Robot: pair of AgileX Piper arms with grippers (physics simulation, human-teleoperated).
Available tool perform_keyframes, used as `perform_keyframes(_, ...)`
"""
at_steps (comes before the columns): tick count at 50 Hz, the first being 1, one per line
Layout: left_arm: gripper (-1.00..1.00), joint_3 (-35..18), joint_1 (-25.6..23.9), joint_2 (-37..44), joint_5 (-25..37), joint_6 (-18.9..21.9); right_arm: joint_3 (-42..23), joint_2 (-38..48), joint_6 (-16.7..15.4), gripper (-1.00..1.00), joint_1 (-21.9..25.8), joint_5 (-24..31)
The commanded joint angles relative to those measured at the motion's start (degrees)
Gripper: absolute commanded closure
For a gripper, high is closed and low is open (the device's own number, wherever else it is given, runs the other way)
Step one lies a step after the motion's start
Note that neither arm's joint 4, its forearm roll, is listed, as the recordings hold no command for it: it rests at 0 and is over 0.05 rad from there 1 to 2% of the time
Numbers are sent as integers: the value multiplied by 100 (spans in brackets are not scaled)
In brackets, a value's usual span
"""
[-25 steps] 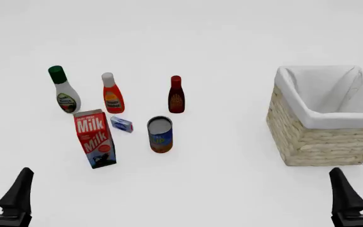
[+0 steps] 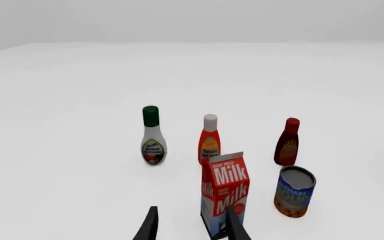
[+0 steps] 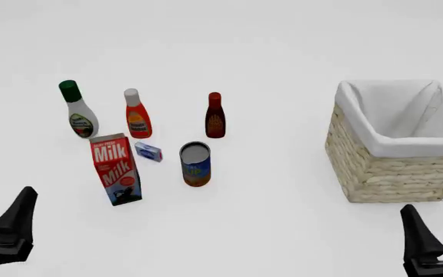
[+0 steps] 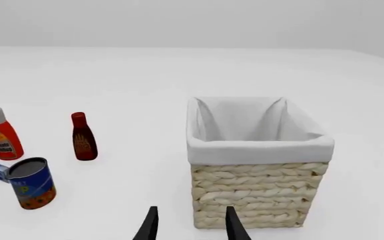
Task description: Pick the ketchup and place it in the basket.
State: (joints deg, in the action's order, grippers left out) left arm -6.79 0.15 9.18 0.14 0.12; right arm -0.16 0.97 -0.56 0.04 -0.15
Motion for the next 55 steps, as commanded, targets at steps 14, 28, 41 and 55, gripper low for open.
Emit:
perform_keyframes(14, -100, -1951, -237, 1793, 517, 29, 4, -27, -61, -100, -4, 30)
perform_keyframes(28, -100, -2898, -624, 2758, 735, 294, 3, -43, -60, -100, 4, 22)
perform_keyframes(41, -100, -3834, -818, 3741, 1153, 95, 4, -32, -62, -100, 5, 17)
perform_keyframes(55, -100, -4848, -1023, 4662, 1502, -82, 9, -6, -24, -100, 27, 9)
